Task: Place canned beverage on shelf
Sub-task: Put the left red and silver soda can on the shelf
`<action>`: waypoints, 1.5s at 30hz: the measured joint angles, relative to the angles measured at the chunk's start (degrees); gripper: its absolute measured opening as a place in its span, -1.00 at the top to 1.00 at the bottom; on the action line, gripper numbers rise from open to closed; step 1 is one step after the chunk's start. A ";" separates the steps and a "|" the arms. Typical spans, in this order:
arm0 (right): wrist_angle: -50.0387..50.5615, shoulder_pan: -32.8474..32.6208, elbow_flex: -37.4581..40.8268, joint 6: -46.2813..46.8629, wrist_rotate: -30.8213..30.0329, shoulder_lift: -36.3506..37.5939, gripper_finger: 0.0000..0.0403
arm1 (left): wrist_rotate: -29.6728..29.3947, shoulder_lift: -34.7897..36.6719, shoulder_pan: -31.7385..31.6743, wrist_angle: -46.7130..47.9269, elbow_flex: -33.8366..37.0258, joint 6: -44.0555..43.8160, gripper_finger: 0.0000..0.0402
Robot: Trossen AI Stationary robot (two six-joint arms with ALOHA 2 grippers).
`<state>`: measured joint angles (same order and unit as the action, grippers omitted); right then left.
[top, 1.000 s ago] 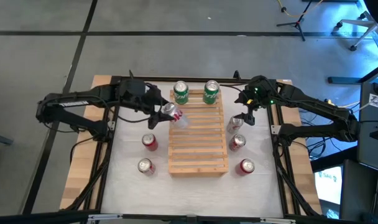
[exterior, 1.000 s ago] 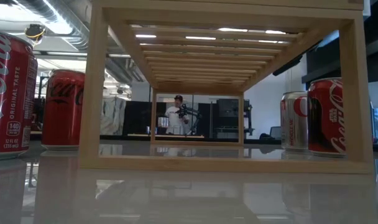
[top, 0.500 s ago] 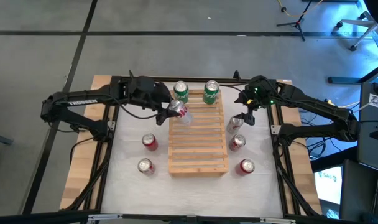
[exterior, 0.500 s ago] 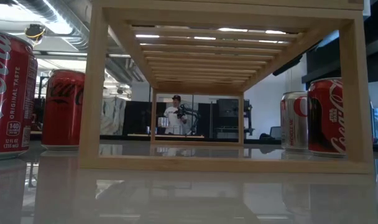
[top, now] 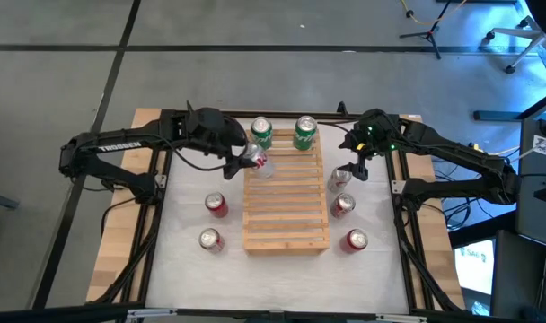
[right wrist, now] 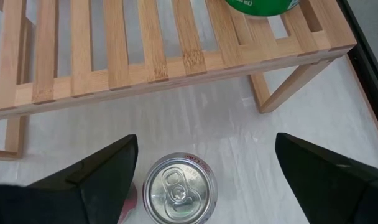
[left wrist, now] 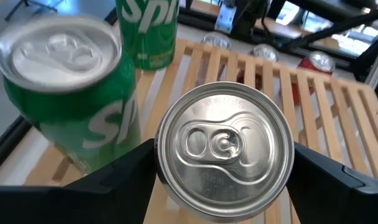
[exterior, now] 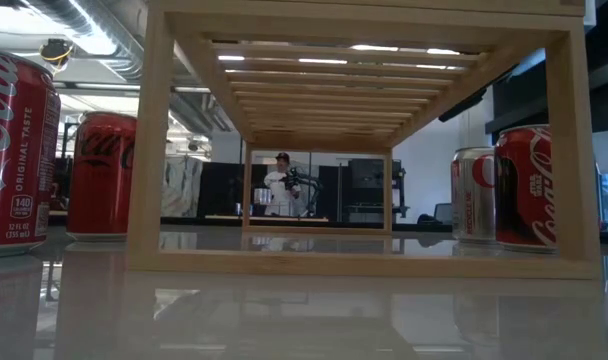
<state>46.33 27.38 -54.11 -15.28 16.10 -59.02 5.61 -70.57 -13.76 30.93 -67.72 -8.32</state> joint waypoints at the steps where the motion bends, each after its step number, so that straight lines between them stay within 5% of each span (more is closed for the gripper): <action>1: 0.00 0.00 0.00 0.00 0.00 0.00 -0.87 | 0.00 0.00 0.01 0.18 0.00 0.01 -0.43; 45: 0.00 0.00 0.00 0.01 0.00 0.00 -0.87 | -2.72 0.15 0.01 -0.06 0.04 2.89 -0.43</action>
<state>46.33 27.38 -54.11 -15.27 16.10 -59.02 2.89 -70.41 -13.76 30.88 -67.68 -5.43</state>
